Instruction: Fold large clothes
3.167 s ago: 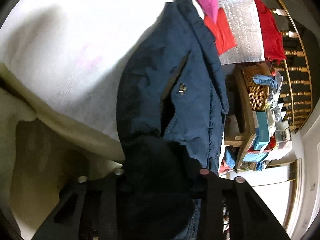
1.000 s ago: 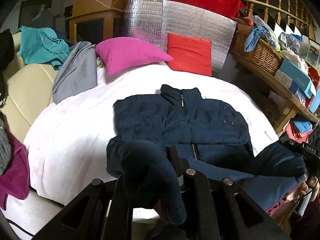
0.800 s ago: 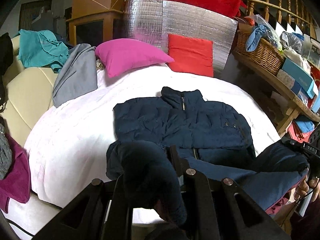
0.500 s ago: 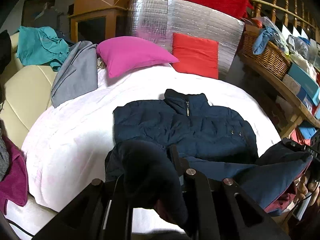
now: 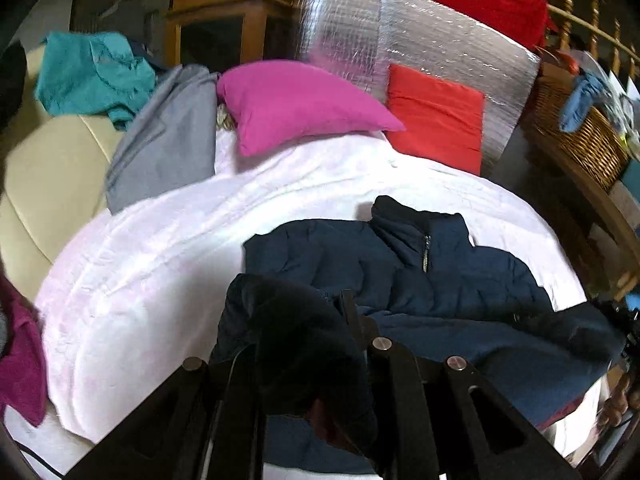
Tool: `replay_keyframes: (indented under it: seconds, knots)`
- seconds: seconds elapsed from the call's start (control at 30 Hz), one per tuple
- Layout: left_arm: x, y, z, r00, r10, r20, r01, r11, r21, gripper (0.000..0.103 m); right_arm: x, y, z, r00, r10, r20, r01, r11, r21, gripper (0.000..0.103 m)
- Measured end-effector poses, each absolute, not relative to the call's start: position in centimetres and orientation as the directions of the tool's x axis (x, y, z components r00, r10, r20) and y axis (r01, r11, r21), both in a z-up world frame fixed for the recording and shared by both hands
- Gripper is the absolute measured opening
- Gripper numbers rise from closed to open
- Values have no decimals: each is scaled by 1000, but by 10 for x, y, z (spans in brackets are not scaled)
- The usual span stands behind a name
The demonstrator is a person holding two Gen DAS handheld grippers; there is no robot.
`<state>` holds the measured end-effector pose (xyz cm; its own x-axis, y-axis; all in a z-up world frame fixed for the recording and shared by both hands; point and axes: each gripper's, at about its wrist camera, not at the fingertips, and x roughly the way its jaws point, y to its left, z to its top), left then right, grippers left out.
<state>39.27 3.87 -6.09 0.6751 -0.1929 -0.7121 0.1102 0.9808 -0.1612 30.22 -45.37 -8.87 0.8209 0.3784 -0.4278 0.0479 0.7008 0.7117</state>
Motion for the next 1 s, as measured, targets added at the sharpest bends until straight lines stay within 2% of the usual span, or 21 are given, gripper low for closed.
replay_keyframes:
  seconds: [0.13, 0.63, 0.83, 0.93, 1.0]
  knots:
    - [421, 33, -75, 662, -166, -731, 83, 985, -149, 15, 328, -448, -92, 825, 347, -446, 57, 734, 676, 15]
    - [534, 13, -114, 589, -200, -783, 53, 976, -210, 16, 428, -457, -119, 820, 273, -503, 130, 768, 627, 15]
    - [563, 2, -139, 572, -195, -797, 48, 978, -204, 20, 464, -463, -145, 798, 249, -549, 199, 750, 630, 16]
    - [571, 2, -153, 552, -231, -801, 51, 968, -244, 29, 475, -468, -166, 769, 259, -585, 242, 728, 641, 19]
    - [572, 6, -161, 551, -281, -786, 56, 952, -301, 40, 477, -475, -181, 757, 292, -585, 264, 682, 682, 25]
